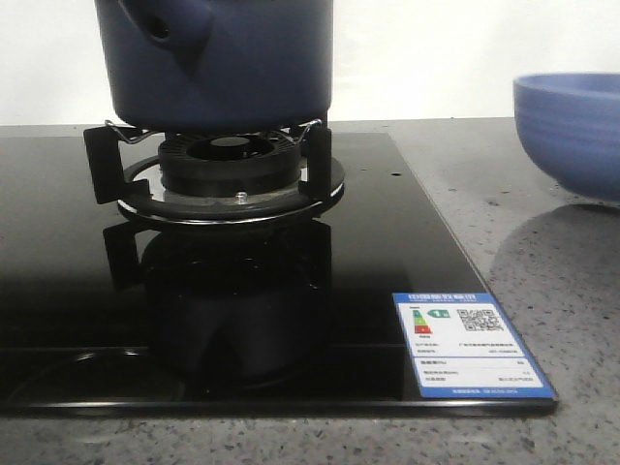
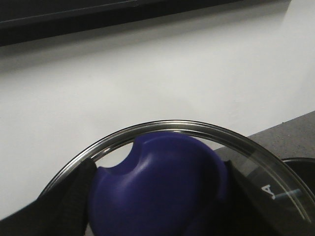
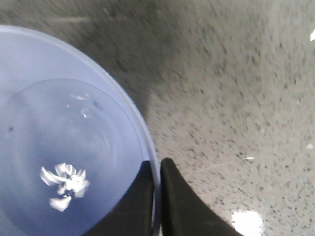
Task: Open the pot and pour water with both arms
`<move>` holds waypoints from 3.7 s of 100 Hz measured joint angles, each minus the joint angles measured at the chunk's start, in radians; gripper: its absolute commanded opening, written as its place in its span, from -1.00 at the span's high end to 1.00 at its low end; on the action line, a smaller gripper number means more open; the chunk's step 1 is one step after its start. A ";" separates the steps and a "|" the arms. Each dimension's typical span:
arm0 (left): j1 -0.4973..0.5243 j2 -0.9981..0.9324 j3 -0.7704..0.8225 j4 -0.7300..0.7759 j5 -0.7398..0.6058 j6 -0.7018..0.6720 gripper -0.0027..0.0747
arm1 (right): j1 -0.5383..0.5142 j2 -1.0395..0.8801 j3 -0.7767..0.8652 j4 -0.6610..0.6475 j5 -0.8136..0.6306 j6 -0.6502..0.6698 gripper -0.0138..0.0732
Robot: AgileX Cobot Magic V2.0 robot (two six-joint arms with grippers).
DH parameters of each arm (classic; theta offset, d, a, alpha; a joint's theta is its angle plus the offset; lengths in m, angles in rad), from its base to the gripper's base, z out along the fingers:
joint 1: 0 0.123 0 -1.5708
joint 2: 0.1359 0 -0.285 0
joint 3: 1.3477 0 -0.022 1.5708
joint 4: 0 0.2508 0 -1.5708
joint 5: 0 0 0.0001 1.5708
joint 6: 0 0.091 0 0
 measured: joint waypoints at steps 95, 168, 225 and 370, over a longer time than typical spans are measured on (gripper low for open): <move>0.042 0.000 0.000 0.029 -0.015 0.000 0.01 | 0.494 0.406 -1.058 0.039 0.164 0.172 0.82; 0.109 0.000 0.000 0.003 -0.020 0.000 0.01 | 0.626 0.517 -1.104 0.039 0.054 0.115 0.78; 0.109 0.000 0.000 0.003 -0.020 0.000 0.01 | 0.665 0.508 -0.996 0.037 -0.141 0.008 0.78; 0.109 0.000 0.000 0.003 -0.020 0.000 0.01 | 0.799 0.139 0.176 -0.002 -1.830 -0.092 0.78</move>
